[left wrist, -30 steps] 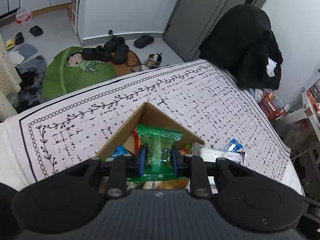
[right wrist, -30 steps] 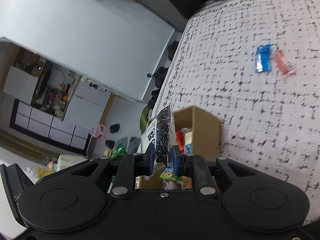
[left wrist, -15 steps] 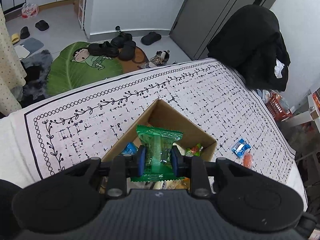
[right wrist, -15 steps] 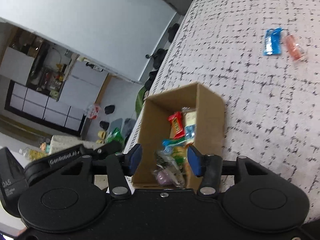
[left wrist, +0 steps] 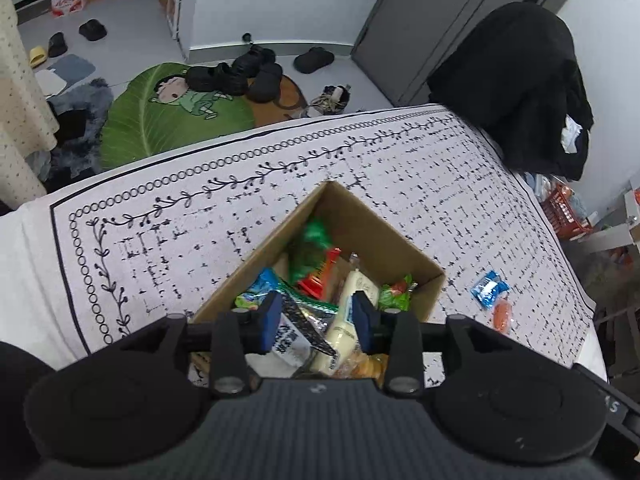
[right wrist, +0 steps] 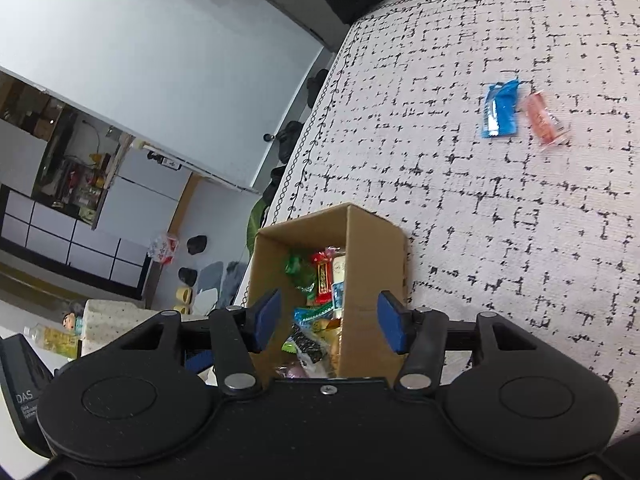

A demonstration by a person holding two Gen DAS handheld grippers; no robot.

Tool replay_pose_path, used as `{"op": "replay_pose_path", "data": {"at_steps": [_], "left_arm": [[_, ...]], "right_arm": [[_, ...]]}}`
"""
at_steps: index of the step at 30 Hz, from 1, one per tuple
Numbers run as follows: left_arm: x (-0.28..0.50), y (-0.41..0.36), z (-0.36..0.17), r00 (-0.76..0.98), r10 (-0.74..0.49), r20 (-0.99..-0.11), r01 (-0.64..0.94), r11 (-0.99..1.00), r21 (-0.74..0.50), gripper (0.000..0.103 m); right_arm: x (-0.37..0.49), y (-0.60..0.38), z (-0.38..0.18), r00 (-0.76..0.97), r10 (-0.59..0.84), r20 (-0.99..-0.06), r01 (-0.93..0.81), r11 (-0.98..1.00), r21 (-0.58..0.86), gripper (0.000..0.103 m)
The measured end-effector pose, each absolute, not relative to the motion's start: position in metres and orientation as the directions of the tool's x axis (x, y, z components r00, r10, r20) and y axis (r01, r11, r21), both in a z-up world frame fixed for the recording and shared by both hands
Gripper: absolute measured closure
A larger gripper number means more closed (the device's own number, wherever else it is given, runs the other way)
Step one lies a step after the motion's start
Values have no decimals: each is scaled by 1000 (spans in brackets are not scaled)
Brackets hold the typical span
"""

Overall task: Organize snacks
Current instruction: 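Open both grippers over the box to drop the green and seaweed packs, then move both grippers from the box to the blue and orange packs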

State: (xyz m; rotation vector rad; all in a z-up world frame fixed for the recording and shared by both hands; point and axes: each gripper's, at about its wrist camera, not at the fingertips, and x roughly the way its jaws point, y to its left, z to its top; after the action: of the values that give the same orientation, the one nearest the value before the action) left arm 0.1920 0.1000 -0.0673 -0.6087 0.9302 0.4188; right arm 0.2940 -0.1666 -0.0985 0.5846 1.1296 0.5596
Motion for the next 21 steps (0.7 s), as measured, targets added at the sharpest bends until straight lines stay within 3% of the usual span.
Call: {"op": "replay_pose_path", "data": {"at_steps": [7, 12, 21], "left_arm": [[193, 97, -67, 537, 93, -839, -587, 755, -292, 47], [202, 85, -68, 550, 83, -831, -564, 771, -296, 23], [228, 51, -73, 579, 36, -814, -486, 817, -310, 19]], "right_arm": [[297, -191, -99, 363, 638, -679, -79, 747, 660, 45], [299, -213, -97, 409, 602, -686, -59, 768, 638, 33], [312, -254, -106, 491, 510, -706, -12, 815, 580, 28]]}}
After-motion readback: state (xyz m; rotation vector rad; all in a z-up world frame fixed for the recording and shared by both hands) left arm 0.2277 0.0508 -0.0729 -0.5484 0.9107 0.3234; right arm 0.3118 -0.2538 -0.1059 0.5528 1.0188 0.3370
